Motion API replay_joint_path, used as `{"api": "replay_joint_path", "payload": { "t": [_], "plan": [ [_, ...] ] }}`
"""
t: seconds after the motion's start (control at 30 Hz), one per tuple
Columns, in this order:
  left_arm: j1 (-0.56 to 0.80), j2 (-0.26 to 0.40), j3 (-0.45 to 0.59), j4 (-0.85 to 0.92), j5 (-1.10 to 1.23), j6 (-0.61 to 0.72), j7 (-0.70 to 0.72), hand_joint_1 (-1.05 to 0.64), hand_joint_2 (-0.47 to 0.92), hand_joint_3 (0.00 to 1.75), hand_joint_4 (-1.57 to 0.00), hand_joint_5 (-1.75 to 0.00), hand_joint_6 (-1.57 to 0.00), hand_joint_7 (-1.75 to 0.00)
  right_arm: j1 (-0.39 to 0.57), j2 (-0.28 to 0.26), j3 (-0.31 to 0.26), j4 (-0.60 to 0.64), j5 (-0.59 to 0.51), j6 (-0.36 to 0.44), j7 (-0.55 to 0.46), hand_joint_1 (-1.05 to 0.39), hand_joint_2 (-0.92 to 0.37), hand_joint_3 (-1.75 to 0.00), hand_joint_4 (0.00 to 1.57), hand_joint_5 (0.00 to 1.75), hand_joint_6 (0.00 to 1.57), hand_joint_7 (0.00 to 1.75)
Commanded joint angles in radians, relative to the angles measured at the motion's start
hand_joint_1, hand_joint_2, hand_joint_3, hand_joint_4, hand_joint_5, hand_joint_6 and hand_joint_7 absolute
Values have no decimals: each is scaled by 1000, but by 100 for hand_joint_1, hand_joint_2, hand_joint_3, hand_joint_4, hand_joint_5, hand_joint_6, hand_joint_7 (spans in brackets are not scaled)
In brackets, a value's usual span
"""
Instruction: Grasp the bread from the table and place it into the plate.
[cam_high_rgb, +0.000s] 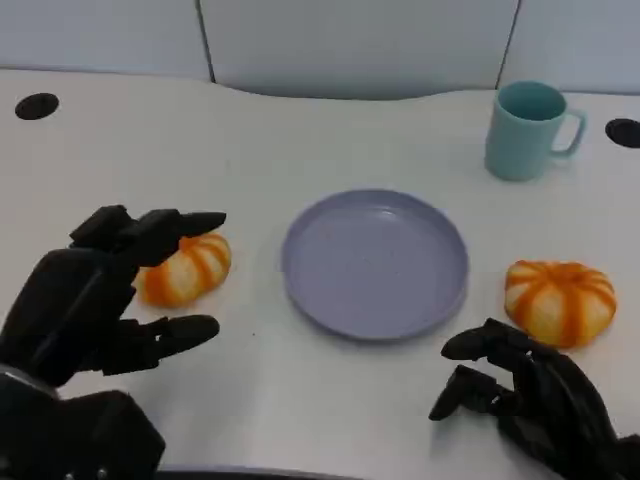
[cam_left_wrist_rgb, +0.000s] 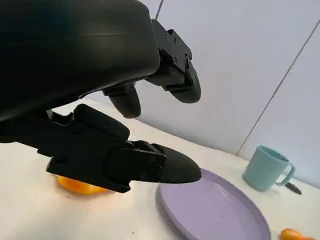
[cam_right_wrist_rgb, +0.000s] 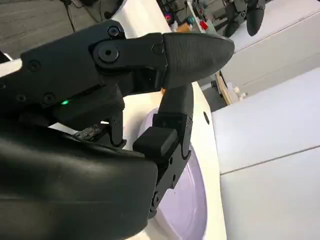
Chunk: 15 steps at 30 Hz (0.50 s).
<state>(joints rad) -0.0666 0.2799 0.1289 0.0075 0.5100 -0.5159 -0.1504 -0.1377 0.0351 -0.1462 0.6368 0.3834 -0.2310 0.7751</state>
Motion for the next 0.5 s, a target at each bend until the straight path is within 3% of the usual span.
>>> {"api": "replay_joint_path", "payload": {
  "t": [0.03,0.2,0.23,0.3,0.5],
  "plan": [
    [15,40,-20,-20,11,30,40,-67,92,29,-3,-96,-32,-26,11,-10,0,-16,-1,0,-8,-51,-92,-42,75,129,72,95],
    [5,67,-45,-32,45,67,63,-67,92,29,-4,-95,-32,-25,9,-10,-2,-8,1,0,-8,-51,-92,-42,75,129,71,95],
    [-8,78,-54,-37,82,87,71,-68,92,24,-8,-76,-32,-16,5,-10,-5,3,4,-3,-5,-50,-92,-40,75,129,72,95],
    [-27,94,-69,-35,128,107,88,-69,92,22,-13,-60,-33,-9,-1,-10,-8,14,4,-2,-8,-50,-92,-39,75,128,72,94],
    [-94,125,-109,19,146,135,122,-68,92,21,-15,-51,-34,-5,-40,-17,-21,84,0,-21,-4,-49,-92,-39,76,125,72,93]
  ]
}}
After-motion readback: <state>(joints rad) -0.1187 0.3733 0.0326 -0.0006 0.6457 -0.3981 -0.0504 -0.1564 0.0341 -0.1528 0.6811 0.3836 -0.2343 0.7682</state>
